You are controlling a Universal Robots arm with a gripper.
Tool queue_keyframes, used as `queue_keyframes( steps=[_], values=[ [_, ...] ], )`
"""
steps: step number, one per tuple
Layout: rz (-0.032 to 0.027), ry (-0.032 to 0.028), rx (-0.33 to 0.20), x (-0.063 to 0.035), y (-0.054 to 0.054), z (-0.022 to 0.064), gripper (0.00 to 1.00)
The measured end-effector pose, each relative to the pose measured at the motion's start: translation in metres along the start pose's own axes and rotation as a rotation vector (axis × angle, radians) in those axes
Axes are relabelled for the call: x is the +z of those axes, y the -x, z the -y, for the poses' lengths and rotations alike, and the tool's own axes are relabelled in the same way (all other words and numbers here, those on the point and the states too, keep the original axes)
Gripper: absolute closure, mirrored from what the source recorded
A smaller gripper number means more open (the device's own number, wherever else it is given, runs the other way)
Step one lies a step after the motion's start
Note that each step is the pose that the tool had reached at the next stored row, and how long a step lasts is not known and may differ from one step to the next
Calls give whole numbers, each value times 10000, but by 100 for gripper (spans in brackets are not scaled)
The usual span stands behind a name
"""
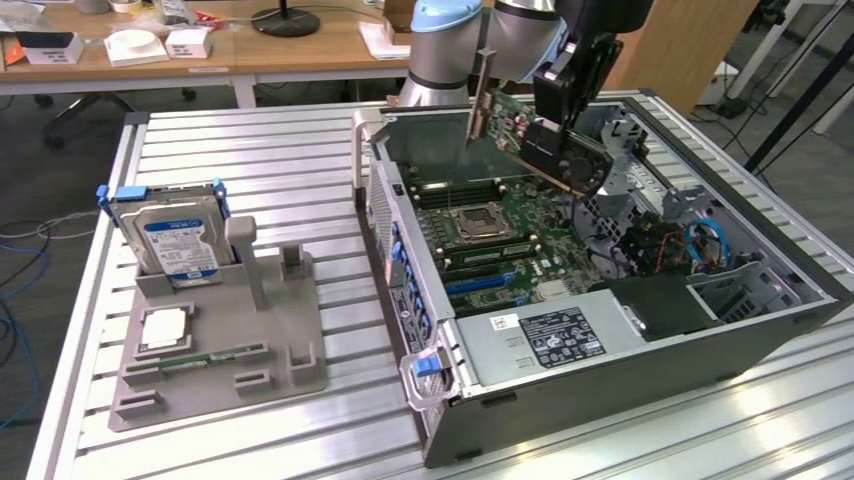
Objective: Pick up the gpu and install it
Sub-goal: 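Insert the gpu into the slot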
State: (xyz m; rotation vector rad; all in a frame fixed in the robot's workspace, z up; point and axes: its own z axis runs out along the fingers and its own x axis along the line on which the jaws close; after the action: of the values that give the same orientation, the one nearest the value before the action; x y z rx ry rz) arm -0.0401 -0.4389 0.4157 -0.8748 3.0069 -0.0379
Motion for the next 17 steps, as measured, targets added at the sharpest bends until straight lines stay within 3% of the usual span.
queue_keyframes(
  steps=[17],
  values=[
    [9,1,-326,4,3,-4,74]
  ],
)
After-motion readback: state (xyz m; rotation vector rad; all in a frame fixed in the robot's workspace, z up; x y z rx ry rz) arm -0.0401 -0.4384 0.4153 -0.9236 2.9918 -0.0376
